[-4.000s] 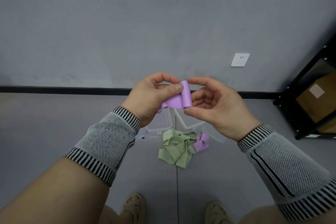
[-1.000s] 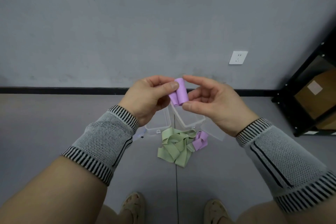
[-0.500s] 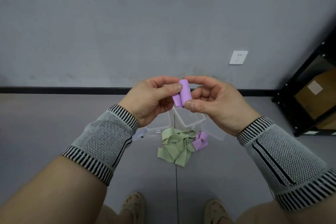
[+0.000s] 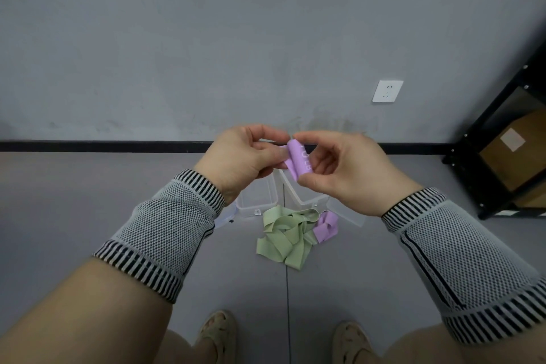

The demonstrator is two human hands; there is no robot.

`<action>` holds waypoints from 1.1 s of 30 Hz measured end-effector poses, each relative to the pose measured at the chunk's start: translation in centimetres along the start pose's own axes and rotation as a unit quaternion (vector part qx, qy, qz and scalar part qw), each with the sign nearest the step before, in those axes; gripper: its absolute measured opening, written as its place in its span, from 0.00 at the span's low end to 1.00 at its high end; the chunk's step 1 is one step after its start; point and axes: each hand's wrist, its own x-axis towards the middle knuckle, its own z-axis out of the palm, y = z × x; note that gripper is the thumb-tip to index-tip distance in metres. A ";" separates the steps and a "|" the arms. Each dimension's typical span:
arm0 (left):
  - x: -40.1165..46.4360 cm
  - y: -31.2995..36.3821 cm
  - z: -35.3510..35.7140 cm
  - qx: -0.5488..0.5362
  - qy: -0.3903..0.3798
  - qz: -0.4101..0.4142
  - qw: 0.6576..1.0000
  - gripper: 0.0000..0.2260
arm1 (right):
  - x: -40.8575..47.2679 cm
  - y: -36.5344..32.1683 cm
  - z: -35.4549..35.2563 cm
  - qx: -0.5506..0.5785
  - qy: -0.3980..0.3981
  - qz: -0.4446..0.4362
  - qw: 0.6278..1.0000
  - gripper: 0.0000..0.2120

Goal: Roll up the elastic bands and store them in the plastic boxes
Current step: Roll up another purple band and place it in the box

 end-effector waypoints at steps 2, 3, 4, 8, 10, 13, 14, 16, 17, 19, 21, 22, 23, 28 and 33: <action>0.0 -0.1 0.2 -0.007 -0.001 -0.007 1.000 0.06 | 0.0 -0.1 0.2 -0.054 -0.006 -0.026 0.998 0.23; -0.1 -0.1 0.3 -0.013 -0.002 -0.010 1.000 0.05 | 0.0 0.0 0.2 -0.074 -0.011 -0.036 0.997 0.25; -0.1 -0.1 0.4 -0.018 -0.004 -0.012 1.000 0.05 | 0.0 0.1 0.2 -0.090 -0.018 -0.041 0.995 0.26; -0.3 -0.2 0.8 -0.027 -0.018 -0.027 0.999 0.05 | 0.2 0.7 0.0 -0.102 -0.037 -0.042 0.993 0.28; -0.2 -0.1 0.8 -0.031 -0.021 -0.039 0.999 0.04 | 0.1 1.2 0.1 -0.054 -0.015 -0.031 0.998 0.27; 0.1 0.1 0.7 -0.096 -0.006 -0.071 0.993 0.02 | 0.0 1.9 0.1 0.018 0.052 -0.002 0.998 0.27; 0.1 0.1 0.6 -0.124 -0.003 -0.078 0.989 0.02 | -0.1 2.0 0.2 0.009 0.066 -0.001 0.998 0.27; 0.2 0.2 0.5 -0.170 -0.006 -0.088 0.981 0.03 | -0.1 1.9 0.7 -0.037 0.076 -0.021 0.996 0.26; 0.1 0.2 0.5 -0.185 -0.012 -0.092 0.978 0.03 | 0.0 1.9 1.2 -0.057 0.085 -0.037 0.994 0.24; 0.0 0.3 0.6 -0.198 -0.026 -0.098 0.975 0.04 | 0.3 1.9 1.7 -0.086 0.121 -0.061 0.987 0.18; -0.1 0.2 0.6 -0.198 -0.033 -0.100 0.975 0.05 | 0.5 2.1 1.8 -0.104 0.165 -0.079 0.978 0.13; -0.1 0.2 0.6 -0.195 -0.034 -0.098 0.975 0.05 | 0.6 2.2 1.8 -0.105 0.179 -0.084 0.975 0.11; -0.1 0.2 0.5 -0.190 -0.034 -0.097 0.976 0.05 | 0.6 2.3 1.7 -0.100 0.186 -0.086 0.974 0.10; -0.2 0.2 0.1 -0.173 -0.039 -0.087 0.980 0.06 | 0.4 2.1 1.5 -0.071 0.185 -0.072 0.978 0.08; -0.6 -0.1 0.2 -0.035 0.001 0.010 0.999 0.07 | 0.3 1.8 1.2 -0.010 0.158 -0.021 0.987 0.07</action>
